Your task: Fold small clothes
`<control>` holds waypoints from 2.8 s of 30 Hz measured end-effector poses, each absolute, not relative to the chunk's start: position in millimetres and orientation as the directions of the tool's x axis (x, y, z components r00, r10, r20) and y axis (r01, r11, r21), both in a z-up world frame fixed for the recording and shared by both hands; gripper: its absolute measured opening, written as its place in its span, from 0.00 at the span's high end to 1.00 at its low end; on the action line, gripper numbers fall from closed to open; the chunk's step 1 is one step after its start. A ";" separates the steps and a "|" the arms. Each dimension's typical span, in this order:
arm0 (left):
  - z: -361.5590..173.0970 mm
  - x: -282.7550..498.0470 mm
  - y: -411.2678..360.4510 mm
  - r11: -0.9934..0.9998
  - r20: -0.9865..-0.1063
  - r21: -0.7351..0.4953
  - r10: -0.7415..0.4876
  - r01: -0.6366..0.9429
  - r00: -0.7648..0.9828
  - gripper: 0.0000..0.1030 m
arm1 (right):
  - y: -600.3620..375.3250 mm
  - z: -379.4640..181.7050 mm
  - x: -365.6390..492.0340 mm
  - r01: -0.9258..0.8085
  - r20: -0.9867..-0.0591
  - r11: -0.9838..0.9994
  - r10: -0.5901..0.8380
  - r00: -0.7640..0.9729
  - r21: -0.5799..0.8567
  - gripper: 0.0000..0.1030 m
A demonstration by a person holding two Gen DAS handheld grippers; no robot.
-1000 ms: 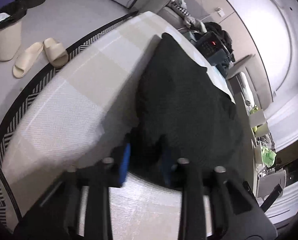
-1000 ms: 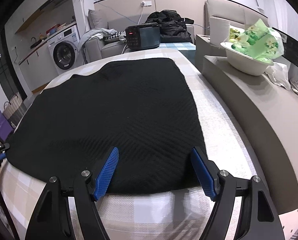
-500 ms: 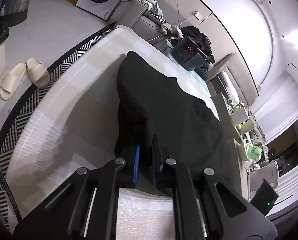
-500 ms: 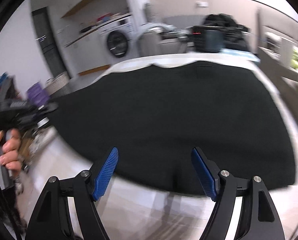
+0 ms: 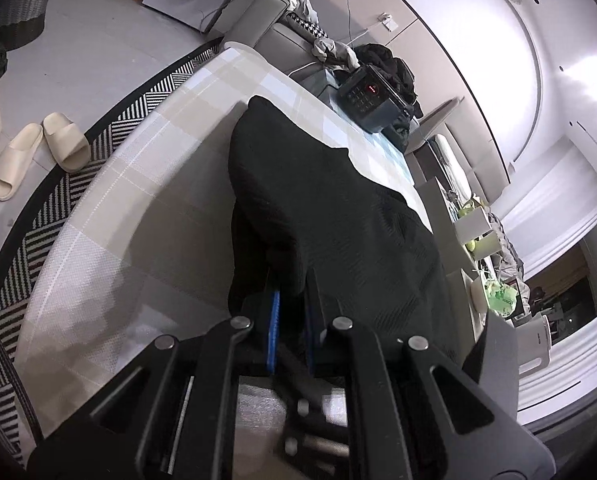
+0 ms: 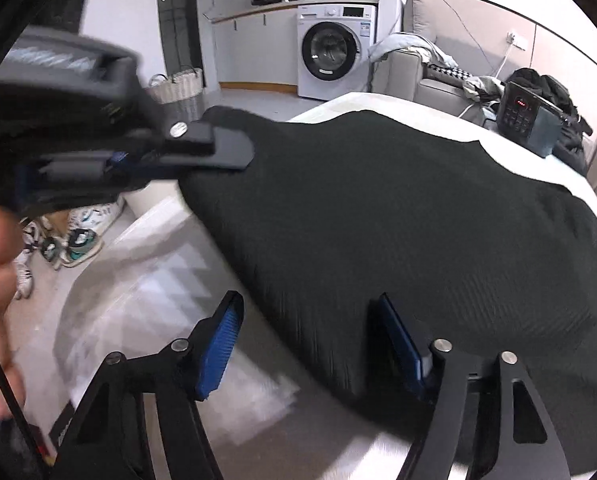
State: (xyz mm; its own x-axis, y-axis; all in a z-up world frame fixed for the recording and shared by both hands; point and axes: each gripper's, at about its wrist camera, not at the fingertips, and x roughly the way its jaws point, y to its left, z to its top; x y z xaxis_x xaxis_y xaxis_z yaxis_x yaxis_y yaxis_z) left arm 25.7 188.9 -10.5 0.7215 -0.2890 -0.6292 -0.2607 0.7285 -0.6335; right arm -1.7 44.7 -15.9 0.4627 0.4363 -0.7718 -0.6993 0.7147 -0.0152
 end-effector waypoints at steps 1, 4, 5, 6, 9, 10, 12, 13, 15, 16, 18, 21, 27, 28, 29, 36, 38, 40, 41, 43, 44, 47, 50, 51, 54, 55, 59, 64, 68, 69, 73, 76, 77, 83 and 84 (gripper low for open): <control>-11.4 24.7 190.6 0.726 -0.631 -0.636 -0.293 -0.262 0.718 0.93 | 49.2 -16.5 0.6 -0.699 -0.772 0.715 0.426 0.472 -0.032 0.47; -12.3 19.6 196.7 0.712 -0.633 -0.646 -0.299 -0.275 0.714 0.91 | 51.3 -14.6 8.1 -0.718 -0.769 0.696 0.444 0.460 -0.027 0.83; -12.0 16.3 199.3 0.707 -0.634 -0.649 -0.297 -0.282 0.714 0.83 | 46.7 -11.1 10.4 -0.707 -0.755 0.707 0.468 0.459 0.008 0.85; -11.6 12.4 202.3 0.706 -0.634 -0.647 -0.288 -0.288 0.718 0.78 | 38.3 -8.0 14.7 -0.691 -0.745 0.721 0.490 0.453 0.054 0.87; -12.6 -2.0 216.7 0.697 -0.636 -0.640 -0.246 -0.323 0.731 0.52 | 12.2 -2.6 27.8 -0.629 -0.706 0.744 0.569 0.422 0.224 0.89; -16.2 -3.6 223.1 0.675 -0.626 -0.664 -0.267 -0.321 0.733 0.45 | 9.1 -1.6 28.3 -0.626 -0.694 0.741 0.583 0.422 0.243 0.89; -26.9 -1.7 236.0 0.623 -0.617 -0.706 -0.308 -0.336 0.724 0.35 | 10.3 -0.6 25.4 -0.627 -0.687 0.742 0.584 0.432 0.238 0.89; -31.7 1.4 239.6 0.604 -0.614 -0.722 -0.335 -0.338 0.715 0.28 | 12.0 -1.0 23.7 -0.629 -0.690 0.739 0.587 0.423 0.243 0.89; -39.8 7.9 243.8 0.555 -0.578 -0.769 -0.395 -0.316 0.714 0.27 | 14.6 -2.5 19.9 -0.629 -0.693 0.741 0.582 0.425 0.236 0.89; -43.2 11.4 245.2 0.532 -0.556 -0.790 -0.416 -0.304 0.719 0.25 | 16.8 -3.2 22.0 -0.630 -0.696 0.741 0.579 0.425 0.232 0.89; -47.5 19.3 247.2 0.507 -0.528 -0.815 -0.448 -0.281 0.721 0.22 | 14.4 -4.4 22.0 -0.627 -0.698 0.742 0.579 0.420 0.238 0.89; -54.2 32.7 246.7 0.479 -0.506 -0.836 -0.489 -0.267 0.710 0.22 | 10.5 -2.6 24.0 -0.623 -0.695 0.743 0.582 0.423 0.243 0.90; -57.6 55.8 247.4 0.410 -0.440 -0.884 -0.563 -0.226 0.699 0.22 | 8.6 -2.2 26.3 -0.617 -0.699 0.747 0.578 0.421 0.246 0.90; -56.3 56.4 250.1 0.407 -0.434 -0.886 -0.555 -0.224 0.710 0.22 | 8.4 -3.3 27.2 -0.614 -0.703 0.749 0.575 0.418 0.248 0.90; -54.9 56.2 252.8 0.407 -0.435 -0.885 -0.542 -0.228 0.719 0.22 | 8.0 -4.5 27.3 -0.611 -0.706 0.748 0.578 0.409 0.258 0.90; -61.9 79.2 245.0 0.455 -0.494 -0.855 -0.572 -0.247 0.655 0.22 | 9.9 -7.8 30.4 -0.624 -0.703 0.730 0.598 0.386 0.279 0.90; -69.6 94.2 236.1 0.454 -0.494 -0.859 -0.610 -0.238 0.619 0.22 | 8.4 -6.0 31.6 -0.632 -0.695 0.724 0.604 0.389 0.277 0.90; -76.9 110.6 229.1 0.447 -0.492 -0.863 -0.643 -0.235 0.586 0.22 | 5.3 -3.7 33.1 -0.631 -0.687 0.721 0.613 0.390 0.285 0.90; -80.1 116.7 227.7 0.439 -0.488 -0.867 -0.654 -0.235 0.578 0.22 | 5.1 -2.5 32.9 -0.632 -0.685 0.720 0.615 0.390 0.287 0.90; -88.6 132.6 226.3 0.417 -0.484 -0.873 -0.673 -0.254 0.560 0.22 | 3.9 0.7 31.1 -0.638 -0.677 0.715 0.622 0.393 0.287 0.90; -92.1 138.9 226.6 0.404 -0.477 -0.877 -0.681 -0.258 0.555 0.22 | 3.0 2.1 29.7 -0.640 -0.672 0.712 0.627 0.394 0.288 0.90; -96.1 156.9 226.6 0.383 -0.466 -0.885 -0.701 -0.265 0.540 0.22 | -0.7 5.6 27.7 -0.639 -0.664 0.707 0.638 0.391 0.303 0.90; -96.9 174.9 223.9 0.403 -0.489 -0.872 -0.705 -0.278 0.513 0.26 | -3.7 9.4 25.7 -0.642 -0.655 0.700 0.649 0.387 0.314 0.90; -96.4 179.2 222.7 0.417 -0.504 -0.864 -0.700 -0.283 0.506 0.28 | -4.2 10.6 25.5 -0.644 -0.653 0.698 0.651 0.387 0.314 0.90; -90.0 183.1 220.4 0.484 -0.561 -0.826 -0.661 -0.287 0.498 0.63 | -6.0 11.6 24.7 -0.647 -0.646 0.694 0.656 0.389 0.315 0.90; -86.8 182.9 219.9 0.509 -0.579 -0.812 -0.643 -0.285 0.501 0.79 | -6.9 10.8 24.6 -0.647 -0.647 0.695 0.656 0.390 0.314 0.90; -62.7 177.4 214.1 0.589 -0.613 -0.768 -0.560 -0.253 0.557 0.91 | -10.6 8.6 26.4 -0.644 -0.645 0.688 0.665 0.376 0.334 0.90; -13.6 177.7 191.3 0.686 -0.627 -0.708 -0.500 -0.168 0.597 0.92 | -19.0 15.2 30.4 -0.658 -0.659 0.664 0.677 0.326 0.356 0.77; 19.7 188.3 165.0 0.731 -0.626 -0.674 -0.487 -0.107 0.609 0.93 | -58.8 24.8 36.9 -0.612 -0.626 0.698 0.675 0.391 0.371 0.42; 26.5 190.7 155.5 0.739 -0.626 -0.667 -0.487 -0.094 0.609 0.93 | -69.5 26.6 39.7 -0.597 -0.631 0.714 0.662 0.404 0.367 0.41; 55.6 200.8 110.9 0.783 -0.633 -0.622 -0.492 -0.015 0.598 0.93 | -106.9 32.7 46.9 -0.539 -0.636 0.772 0.608 0.475 0.335 0.36; 82.3 214.0 56.0 0.813 -0.642 -0.577 -0.506 0.071 0.575 0.93 | -143.0 38.7 52.1 -0.483 -0.637 0.818 0.558 0.531 0.313 0.34; 89.0 216.7 39.0 0.817 -0.643 -0.568 -0.513 0.094 0.569 0.93 | -151.6 39.9 53.5 -0.470 -0.637 0.826 0.549 0.541 0.313 0.34; 113.4 239.9 -90.8 0.792 -0.638 -0.553 -0.602 0.259 0.480 0.92 | -232.3 46.8 50.5 -0.320 -0.664 0.913 0.405 0.628 0.254 0.32; 111.8 243.5 -117.1 0.776 -0.636 -0.561 -0.628 0.290 0.449 0.92 | -246.9 46.1 47.2 -0.296 -0.672 0.922 0.386 0.632 0.251 0.32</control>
